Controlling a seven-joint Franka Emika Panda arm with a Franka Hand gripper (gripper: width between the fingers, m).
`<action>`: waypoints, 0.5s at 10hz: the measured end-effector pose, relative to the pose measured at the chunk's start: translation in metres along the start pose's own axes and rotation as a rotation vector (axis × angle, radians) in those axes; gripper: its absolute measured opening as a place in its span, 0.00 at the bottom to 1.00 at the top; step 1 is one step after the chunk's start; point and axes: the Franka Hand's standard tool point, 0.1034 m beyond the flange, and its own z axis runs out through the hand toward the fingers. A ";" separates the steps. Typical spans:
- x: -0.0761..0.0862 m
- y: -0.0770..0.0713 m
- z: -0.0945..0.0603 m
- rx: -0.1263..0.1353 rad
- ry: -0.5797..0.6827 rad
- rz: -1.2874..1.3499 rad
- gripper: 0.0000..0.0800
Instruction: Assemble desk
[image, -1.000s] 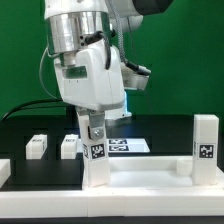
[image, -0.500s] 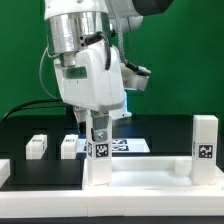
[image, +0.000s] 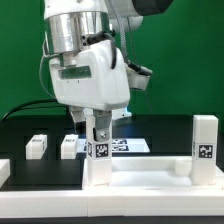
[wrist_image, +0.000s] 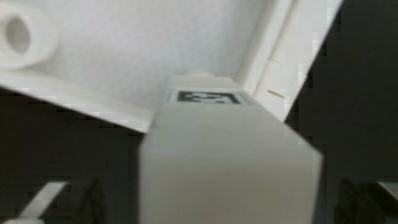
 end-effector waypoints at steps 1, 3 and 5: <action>-0.001 -0.001 0.000 0.000 0.000 -0.006 0.81; -0.013 -0.008 -0.003 -0.021 0.016 -0.330 0.81; -0.018 -0.008 -0.002 -0.019 0.020 -0.620 0.81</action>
Offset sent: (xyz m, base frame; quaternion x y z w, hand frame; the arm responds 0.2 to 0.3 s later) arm -0.0123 0.0305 0.0070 0.0004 -0.0245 -0.4518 0.8918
